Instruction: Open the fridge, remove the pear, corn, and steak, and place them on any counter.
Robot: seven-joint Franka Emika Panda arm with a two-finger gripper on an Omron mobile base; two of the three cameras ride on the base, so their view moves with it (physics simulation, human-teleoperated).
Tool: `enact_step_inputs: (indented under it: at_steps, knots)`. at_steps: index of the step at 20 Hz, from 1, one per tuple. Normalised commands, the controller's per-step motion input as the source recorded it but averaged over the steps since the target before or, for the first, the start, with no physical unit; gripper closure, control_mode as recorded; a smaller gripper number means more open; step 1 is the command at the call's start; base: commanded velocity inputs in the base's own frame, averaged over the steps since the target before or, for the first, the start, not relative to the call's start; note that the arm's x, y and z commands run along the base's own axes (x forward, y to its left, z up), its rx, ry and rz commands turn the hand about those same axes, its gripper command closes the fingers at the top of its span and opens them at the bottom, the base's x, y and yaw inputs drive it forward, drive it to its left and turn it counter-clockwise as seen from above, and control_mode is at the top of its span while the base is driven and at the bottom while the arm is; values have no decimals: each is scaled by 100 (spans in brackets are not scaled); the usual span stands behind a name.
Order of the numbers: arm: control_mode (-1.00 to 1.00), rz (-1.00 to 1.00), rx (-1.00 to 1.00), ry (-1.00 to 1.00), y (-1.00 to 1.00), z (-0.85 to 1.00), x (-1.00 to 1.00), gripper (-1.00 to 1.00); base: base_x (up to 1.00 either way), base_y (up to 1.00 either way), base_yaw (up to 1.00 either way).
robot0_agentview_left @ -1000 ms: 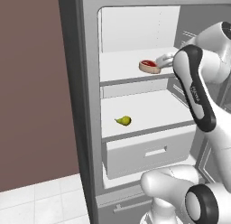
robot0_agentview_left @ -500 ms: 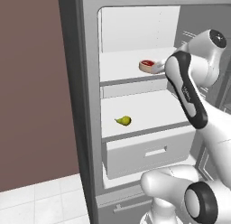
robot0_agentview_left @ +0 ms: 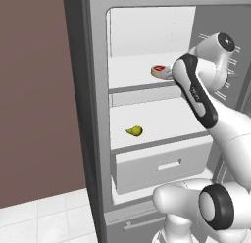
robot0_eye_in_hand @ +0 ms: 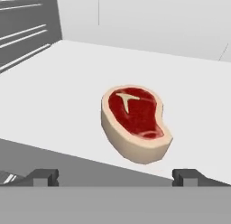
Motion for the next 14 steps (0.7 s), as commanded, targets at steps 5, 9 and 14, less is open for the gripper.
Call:
enact_step_inputs:
  at_steps: [5, 9, 14]
  knots:
    - [-100, 2, -3, 0, 0, -12, 29, -100, 0, 0, 0]
    - [-100, 2, -4, 0, 0, -13, 23, -100, 0, 0, 0]
    - [-100, 2, -2, 0, 0, -4, 31, -100, 0, 0, 0]
